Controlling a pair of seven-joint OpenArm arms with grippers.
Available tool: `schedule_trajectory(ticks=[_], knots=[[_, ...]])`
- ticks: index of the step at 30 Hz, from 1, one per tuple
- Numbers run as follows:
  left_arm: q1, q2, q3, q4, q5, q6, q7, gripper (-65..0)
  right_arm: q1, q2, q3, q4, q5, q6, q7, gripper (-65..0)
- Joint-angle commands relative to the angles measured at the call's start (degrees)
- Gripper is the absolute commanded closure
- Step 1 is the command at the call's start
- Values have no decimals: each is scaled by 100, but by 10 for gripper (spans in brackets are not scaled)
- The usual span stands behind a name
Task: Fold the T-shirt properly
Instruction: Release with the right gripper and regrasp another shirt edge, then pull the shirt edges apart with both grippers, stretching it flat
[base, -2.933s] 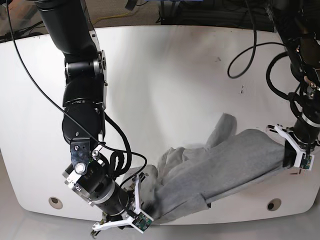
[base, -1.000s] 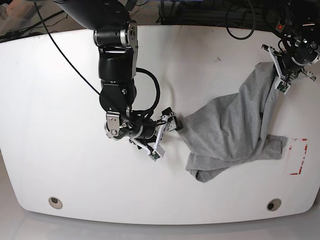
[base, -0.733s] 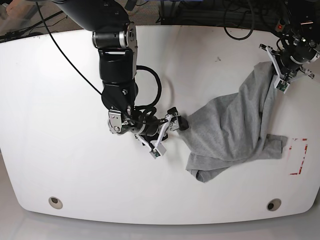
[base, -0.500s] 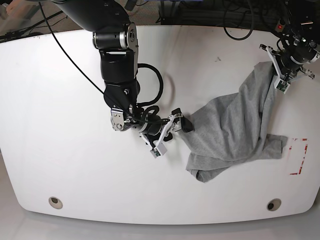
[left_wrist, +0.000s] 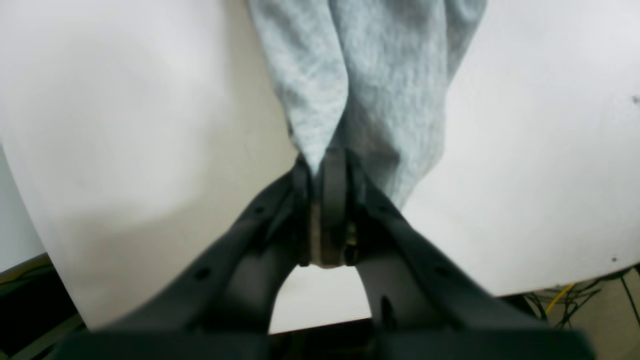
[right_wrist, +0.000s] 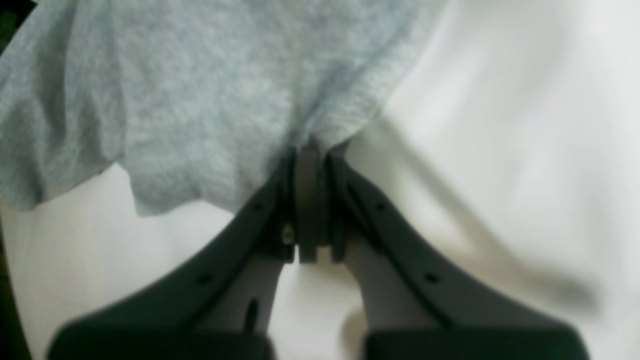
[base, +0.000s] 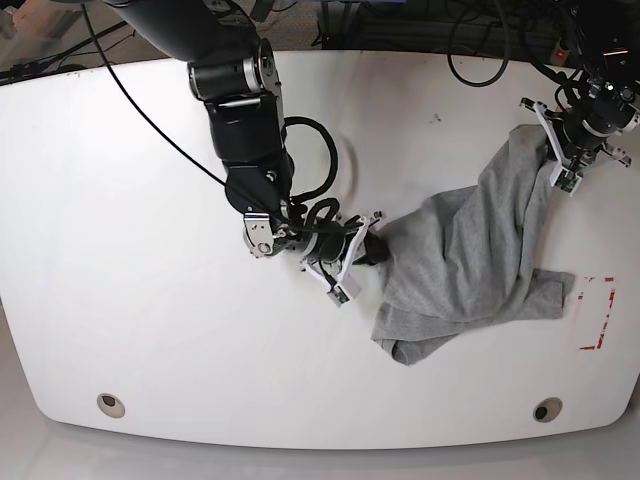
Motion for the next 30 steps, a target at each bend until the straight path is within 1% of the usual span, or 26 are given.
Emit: schedule_trajectory(ticks=[1, 4, 7, 9, 12, 14, 16, 20, 26, 30], knots=[[-157, -88, 49, 99, 0, -10, -46, -11, -1, 174, 18, 722, 134, 65, -78, 0], [-272, -123, 339, 99, 0, 16, -46, -11, -256, 297, 18, 1627, 134, 65, -465, 0], [-368, -123, 532, 99, 9, 25, -46, -11, -607, 579, 18, 2542, 134, 65, -870, 0], [-404, -123, 602, 99, 9, 25, -46, -11, -765, 667, 18, 2946, 134, 65, -1019, 0], [-412, -123, 778, 99, 88, 16, -46, -11, -1152, 948, 44, 3772, 134, 65, -1309, 0], [-412, -123, 972, 99, 246, 7, -46, -11, -1469, 1124, 194, 4291, 134, 65, -1476, 0], [-448, -123, 1218, 99, 413, -1, -46, -11, -1776, 1220, 422, 4722, 143, 73, -1643, 0], [-474, -88, 1631, 91, 756, -1, -46, -11, -2506, 1335, 959, 5451, 143, 78, -1942, 0], [-483, -79, 2000, 82, 870, -1, -46, -11, -3587, 1343, 1557, 6093, 143, 78, -1977, 0], [-483, -79, 2097, 82, 870, -1, -46, -11, -4168, 1326, 1776, 6243, 143, 78, -1977, 0]])
